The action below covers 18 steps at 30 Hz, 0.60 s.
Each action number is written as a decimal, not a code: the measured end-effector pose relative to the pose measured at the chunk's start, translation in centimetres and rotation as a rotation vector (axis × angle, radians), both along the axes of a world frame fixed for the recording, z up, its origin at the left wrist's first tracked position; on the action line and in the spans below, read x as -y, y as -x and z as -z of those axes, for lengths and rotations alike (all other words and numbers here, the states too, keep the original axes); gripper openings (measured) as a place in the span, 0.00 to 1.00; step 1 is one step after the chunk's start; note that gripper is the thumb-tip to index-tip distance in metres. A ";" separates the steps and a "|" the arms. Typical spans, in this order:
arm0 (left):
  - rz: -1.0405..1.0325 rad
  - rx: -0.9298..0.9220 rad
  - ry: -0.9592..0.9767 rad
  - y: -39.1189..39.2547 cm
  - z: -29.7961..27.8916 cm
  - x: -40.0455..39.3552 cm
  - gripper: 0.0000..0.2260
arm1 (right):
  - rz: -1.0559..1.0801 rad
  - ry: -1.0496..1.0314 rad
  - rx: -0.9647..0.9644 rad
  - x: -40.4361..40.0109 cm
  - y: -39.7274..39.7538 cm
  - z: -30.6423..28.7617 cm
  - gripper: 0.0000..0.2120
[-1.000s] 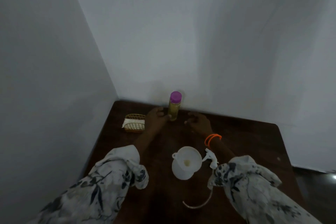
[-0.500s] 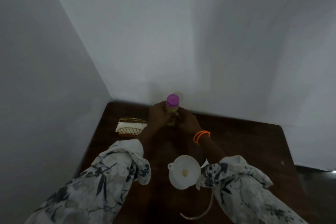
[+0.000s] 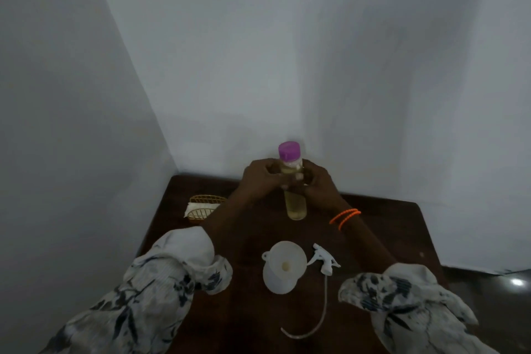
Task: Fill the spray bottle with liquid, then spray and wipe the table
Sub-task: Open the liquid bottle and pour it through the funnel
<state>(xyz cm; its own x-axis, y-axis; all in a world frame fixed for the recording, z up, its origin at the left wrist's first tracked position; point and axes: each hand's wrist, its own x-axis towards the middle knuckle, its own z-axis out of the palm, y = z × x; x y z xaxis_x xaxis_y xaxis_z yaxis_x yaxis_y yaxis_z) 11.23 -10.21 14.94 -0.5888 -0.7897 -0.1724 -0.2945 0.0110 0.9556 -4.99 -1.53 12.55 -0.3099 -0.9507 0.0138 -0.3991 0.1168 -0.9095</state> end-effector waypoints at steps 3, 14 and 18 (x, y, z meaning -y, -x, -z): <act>0.075 -0.163 -0.049 -0.9 -2.8 0.1 0.25 | -0.039 -0.006 0.033 -1.7 0.5 -2.6 0.23; 0.378 -0.572 -0.222 -2.4 -8.7 -3.1 0.21 | -0.232 -0.078 0.113 -7.6 -0.8 -10.0 0.18; 0.315 -0.591 -0.186 -2.7 -8.8 -5.1 0.18 | -0.182 -0.058 0.078 -9.5 -1.9 -10.2 0.18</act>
